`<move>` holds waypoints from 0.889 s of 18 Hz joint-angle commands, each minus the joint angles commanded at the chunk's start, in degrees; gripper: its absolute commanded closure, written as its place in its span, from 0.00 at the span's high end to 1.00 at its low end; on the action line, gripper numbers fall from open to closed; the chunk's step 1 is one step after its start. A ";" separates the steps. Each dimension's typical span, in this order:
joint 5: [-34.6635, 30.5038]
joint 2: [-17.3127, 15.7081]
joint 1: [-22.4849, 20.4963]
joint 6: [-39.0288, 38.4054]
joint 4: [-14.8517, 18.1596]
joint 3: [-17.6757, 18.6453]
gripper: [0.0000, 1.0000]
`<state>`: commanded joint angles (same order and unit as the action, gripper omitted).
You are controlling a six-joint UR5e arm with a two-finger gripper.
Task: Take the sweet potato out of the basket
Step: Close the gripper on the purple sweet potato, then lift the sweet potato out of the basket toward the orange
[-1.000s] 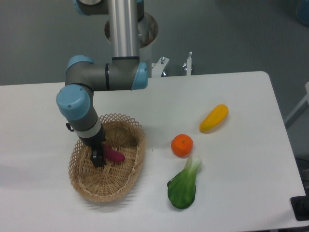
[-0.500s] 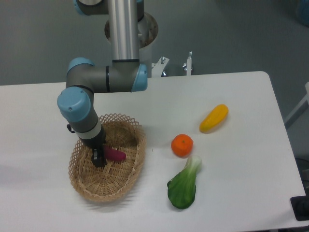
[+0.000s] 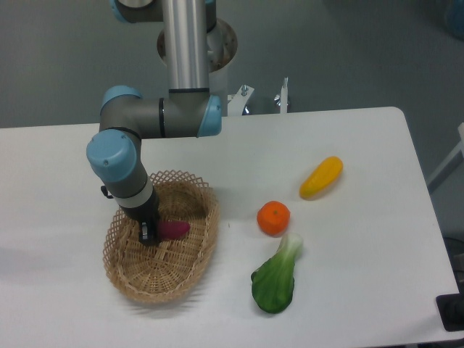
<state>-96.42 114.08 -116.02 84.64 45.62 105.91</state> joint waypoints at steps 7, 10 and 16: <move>0.00 -1.14 -0.09 0.09 0.00 0.26 0.36; -0.09 -2.63 -0.96 -0.87 0.35 -0.87 0.36; 0.17 -4.31 -8.07 -6.33 1.23 -8.95 0.37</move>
<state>-96.24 109.78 -124.09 78.31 46.85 96.96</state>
